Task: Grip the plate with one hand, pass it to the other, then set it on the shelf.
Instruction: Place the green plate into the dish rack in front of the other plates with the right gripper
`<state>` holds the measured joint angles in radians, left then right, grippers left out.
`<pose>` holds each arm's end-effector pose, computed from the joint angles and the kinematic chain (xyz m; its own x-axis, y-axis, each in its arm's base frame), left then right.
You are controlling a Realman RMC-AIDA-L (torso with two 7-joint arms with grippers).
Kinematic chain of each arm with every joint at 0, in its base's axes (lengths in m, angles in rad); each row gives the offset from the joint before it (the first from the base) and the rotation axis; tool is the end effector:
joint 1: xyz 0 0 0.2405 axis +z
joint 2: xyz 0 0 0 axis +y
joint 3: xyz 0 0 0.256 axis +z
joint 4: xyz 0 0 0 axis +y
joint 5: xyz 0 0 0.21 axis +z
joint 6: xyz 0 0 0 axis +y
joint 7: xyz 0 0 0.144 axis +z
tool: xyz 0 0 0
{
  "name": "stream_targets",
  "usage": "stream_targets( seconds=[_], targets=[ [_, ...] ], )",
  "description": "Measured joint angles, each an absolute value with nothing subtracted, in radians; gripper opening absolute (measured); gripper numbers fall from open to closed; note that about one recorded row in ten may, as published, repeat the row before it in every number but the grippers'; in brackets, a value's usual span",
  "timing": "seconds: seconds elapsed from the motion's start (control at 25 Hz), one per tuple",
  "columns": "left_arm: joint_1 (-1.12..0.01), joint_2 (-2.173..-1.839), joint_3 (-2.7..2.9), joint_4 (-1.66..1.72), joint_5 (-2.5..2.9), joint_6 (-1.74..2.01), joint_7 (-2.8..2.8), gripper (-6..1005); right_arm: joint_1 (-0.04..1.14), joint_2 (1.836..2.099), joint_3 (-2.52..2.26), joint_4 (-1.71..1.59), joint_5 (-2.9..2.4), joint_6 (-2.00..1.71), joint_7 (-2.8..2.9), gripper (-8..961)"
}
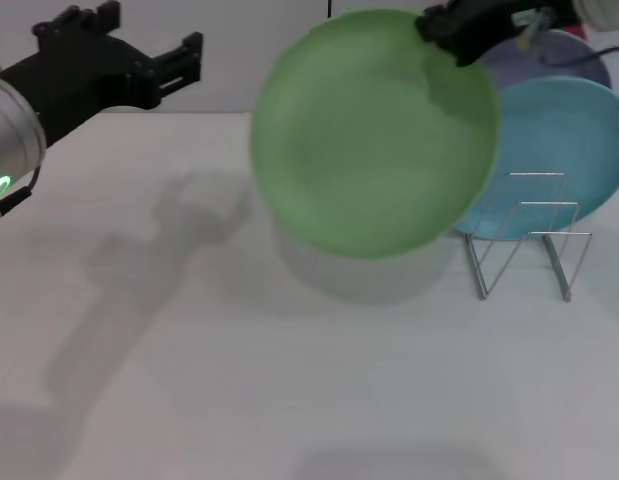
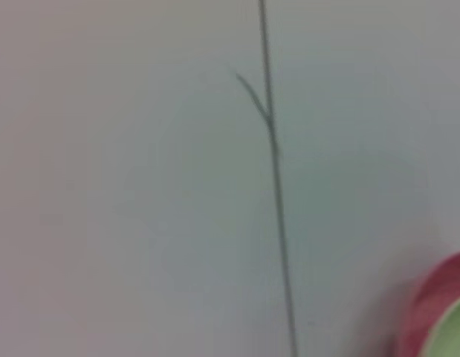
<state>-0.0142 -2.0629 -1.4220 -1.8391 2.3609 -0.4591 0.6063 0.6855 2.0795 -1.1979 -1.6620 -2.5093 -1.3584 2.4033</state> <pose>-0.1355 0.3305 0.0579 0.8266 0.1100 0.5519 0.5375 -0.4448 -0.7164 0.0734 0.3996 0.0832 0.9632 -0.2332 -0.1333 -0.2630 -0.7184 -0.6440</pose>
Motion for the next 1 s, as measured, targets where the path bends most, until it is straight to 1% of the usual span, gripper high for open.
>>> stream_targets(
  seconds=[0.12, 0.32, 0.48, 0.56, 0.68, 0.76, 1.0],
  targets=[
    [0.025, -2.061, -1.376, -1.815, 2.361, -0.322, 0.625, 859, 0.705, 2.079, -1.154, -1.721, -2.542, -1.422, 2.311, 21],
    [0.054, -2.062, -1.309, -1.764, 2.361, -0.144, 0.65, 859, 0.735, 2.076, -1.105, -1.803, -2.57, -1.515, 2.157, 21],
    [0.055, -2.062, -1.286, -1.734, 2.361, -0.077, 0.65, 859, 0.761, 2.074, -1.089, -1.829, -2.6, -1.557, 2.096, 21],
    [0.054, -2.063, -1.218, -1.64, 2.361, 0.094, 0.647, 859, 0.773, 2.072, -1.079, -1.849, -2.61, -1.585, 2.046, 21],
    [0.056, -2.063, -1.164, -1.584, 2.361, 0.217, 0.644, 859, 0.77, 2.072, -1.075, -1.888, -2.616, -1.597, 1.957, 21],
    [0.058, -2.064, -1.133, -1.546, 2.361, 0.296, 0.642, 859, 0.775, 2.066, -1.062, -1.917, -2.614, -1.635, 1.875, 21],
    [0.053, -2.065, -1.089, -1.481, 2.358, 0.401, 0.638, 859, 0.769, 2.063, -1.037, -1.949, -2.595, -1.658, 1.729, 20]
  ],
)
